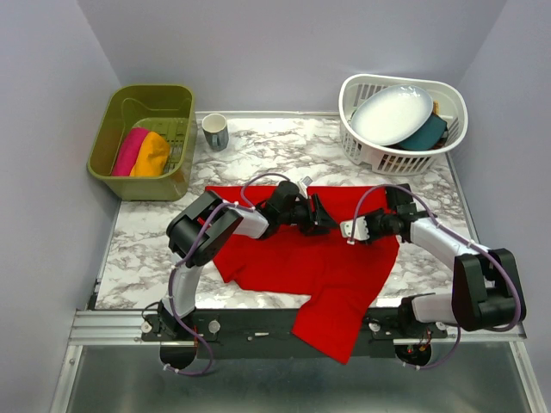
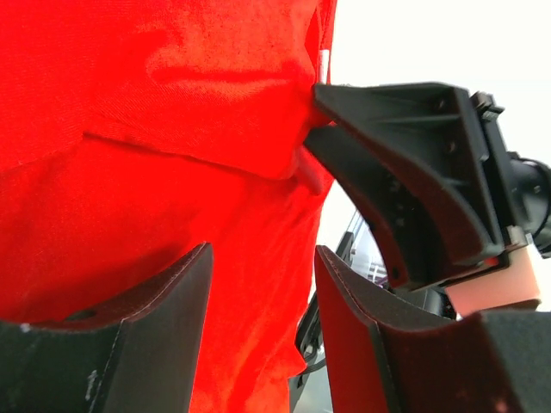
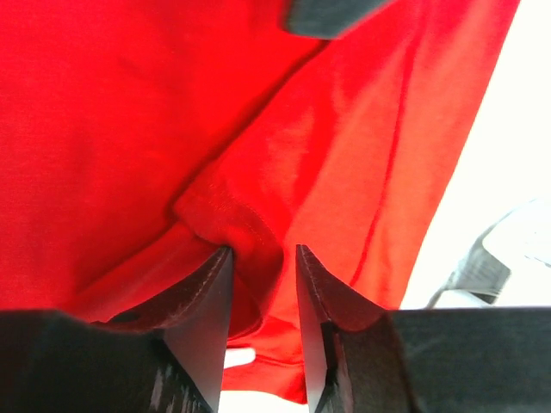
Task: Roll the t-shirts
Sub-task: Fold the T-shirt at the center of the board.
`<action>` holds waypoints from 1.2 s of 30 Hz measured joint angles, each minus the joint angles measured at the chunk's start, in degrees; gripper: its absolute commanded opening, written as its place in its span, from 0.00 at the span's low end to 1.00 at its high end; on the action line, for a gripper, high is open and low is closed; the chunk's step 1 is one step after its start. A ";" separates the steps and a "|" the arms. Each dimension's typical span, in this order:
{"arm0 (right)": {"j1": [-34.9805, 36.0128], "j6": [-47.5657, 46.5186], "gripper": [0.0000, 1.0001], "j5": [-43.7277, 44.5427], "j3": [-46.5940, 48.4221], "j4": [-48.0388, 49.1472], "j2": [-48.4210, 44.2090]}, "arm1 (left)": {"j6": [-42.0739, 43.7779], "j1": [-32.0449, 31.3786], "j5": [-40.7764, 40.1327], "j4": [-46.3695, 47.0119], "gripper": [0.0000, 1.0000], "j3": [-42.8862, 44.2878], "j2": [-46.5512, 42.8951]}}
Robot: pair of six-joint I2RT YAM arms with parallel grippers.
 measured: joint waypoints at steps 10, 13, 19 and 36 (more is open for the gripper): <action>0.00 5.35 0.01 -0.11 6.27 -2.40 4.13 | -1.81 -0.26 0.00 1.95 0.59 0.83 0.87; 0.00 10.86 0.01 -0.24 11.41 -4.76 7.30 | -3.08 -1.16 -0.02 4.11 0.59 0.90 1.84; 0.00 19.71 0.01 -1.36 16.65 -8.68 9.05 | -6.21 -3.21 -0.24 6.93 0.57 2.43 3.76; 0.00 33.07 0.01 -4.35 17.64 -16.20 7.67 | -14.97 -3.21 -3.54 10.08 0.69 0.44 3.74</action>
